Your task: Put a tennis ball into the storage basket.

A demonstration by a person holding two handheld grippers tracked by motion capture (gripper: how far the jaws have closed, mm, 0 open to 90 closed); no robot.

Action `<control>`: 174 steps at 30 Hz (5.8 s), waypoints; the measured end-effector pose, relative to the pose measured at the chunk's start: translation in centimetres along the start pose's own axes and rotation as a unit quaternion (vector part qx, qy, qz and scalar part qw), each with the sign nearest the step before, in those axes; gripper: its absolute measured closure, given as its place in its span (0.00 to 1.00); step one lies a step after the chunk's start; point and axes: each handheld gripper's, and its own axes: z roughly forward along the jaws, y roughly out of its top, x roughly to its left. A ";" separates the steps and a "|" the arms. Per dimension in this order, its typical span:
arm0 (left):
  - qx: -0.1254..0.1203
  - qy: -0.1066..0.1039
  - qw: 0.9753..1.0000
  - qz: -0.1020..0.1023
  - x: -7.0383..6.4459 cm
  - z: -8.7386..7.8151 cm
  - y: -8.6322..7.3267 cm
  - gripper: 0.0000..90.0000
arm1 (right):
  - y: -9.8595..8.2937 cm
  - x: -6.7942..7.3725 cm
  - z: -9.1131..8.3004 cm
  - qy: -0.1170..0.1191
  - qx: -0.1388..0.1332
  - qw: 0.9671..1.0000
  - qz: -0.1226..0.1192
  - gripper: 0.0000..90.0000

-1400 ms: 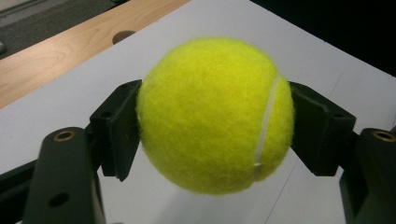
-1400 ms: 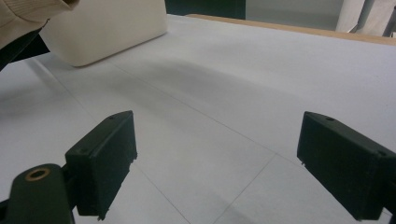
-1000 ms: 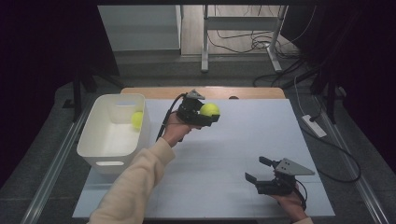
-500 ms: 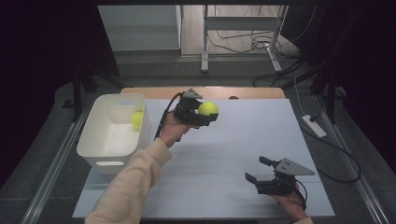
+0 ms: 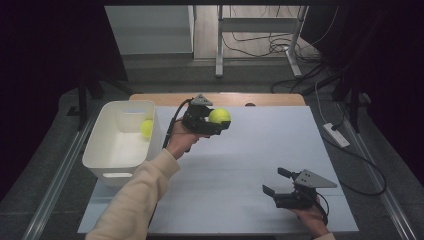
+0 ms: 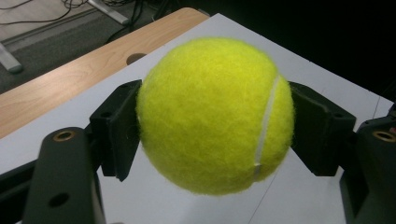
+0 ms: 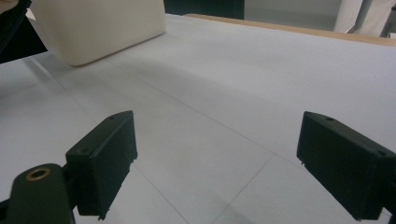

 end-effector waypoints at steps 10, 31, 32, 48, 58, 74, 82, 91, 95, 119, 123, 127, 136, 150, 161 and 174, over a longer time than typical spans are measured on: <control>-0.007 0.005 1.000 -0.002 0.2 -1.2 -0.3 0.30 | 0.0 0.0 0.0 -0.002 0.000 1.000 -0.001 0.13; -0.019 0.016 1.000 -0.011 0.8 -3.8 -0.8 0.30 | 0.0 -0.1 0.0 -0.007 -0.002 1.000 0.001 0.13; -0.019 0.018 1.000 -0.011 0.9 -4.0 -0.8 0.30 | 0.0 -0.1 0.0 -0.007 -0.004 1.000 0.002 0.13; -0.032 0.027 0.999 -0.017 1.3 -6.4 -0.8 0.30 | 0.0 -0.1 0.0 -0.008 -0.001 1.000 -0.002 0.13; -0.037 0.038 0.998 -0.018 1.6 -7.6 -0.9 0.30 | 0.0 -0.1 0.0 -0.010 -0.003 1.000 0.000 0.13; -0.056 0.045 0.997 -0.025 2.0 -9.3 -1.3 0.30 | 0.0 -0.1 0.1 -0.010 -0.001 1.000 -0.001 0.13; -0.055 0.051 0.997 -0.024 2.2 -9.8 -1.6 0.30 | 0.0 0.0 0.1 -0.010 0.000 1.000 -0.002 0.13; -0.062 0.056 0.996 -0.029 2.5 -11.0 -2.0 0.30 | 0.0 0.0 0.1 -0.011 -0.001 1.000 -0.002 0.13; -0.064 0.061 0.996 -0.030 2.6 -11.6 -2.3 0.30 | 0.0 0.0 0.1 -0.011 -0.001 1.000 -0.002 0.13; -0.068 0.108 0.990 -0.060 5.2 -16.0 -5.2 0.30 | 0.0 0.0 0.2 -0.012 0.001 1.000 -0.002 0.13; -0.066 0.116 0.989 -0.064 5.6 -16.4 -5.6 0.30 | 0.0 0.0 0.2 -0.013 0.002 1.000 -0.002 0.13; -0.066 0.124 0.987 -0.072 6.1 -16.7 -5.9 0.30 | 0.0 -0.1 0.2 -0.013 0.003 1.000 -0.003 0.13; -0.063 0.145 0.983 -0.092 7.8 -17.3 -6.5 0.30 | 0.0 -0.1 0.2 -0.014 0.003 1.000 -0.002 0.13; -0.053 0.178 0.975 -0.120 10.0 -17.6 -6.9 0.30 | 0.0 -0.1 0.2 -0.014 0.001 1.000 0.000 0.13; -0.046 0.203 0.968 -0.138 11.5 -17.8 -7.1 0.30 | 0.0 -0.1 0.2 -0.014 0.001 1.000 0.000 0.13; -0.035 0.225 0.962 -0.152 12.8 -17.4 -7.2 0.29 | 0.0 -0.1 0.2 -0.014 0.002 1.000 -0.001 0.13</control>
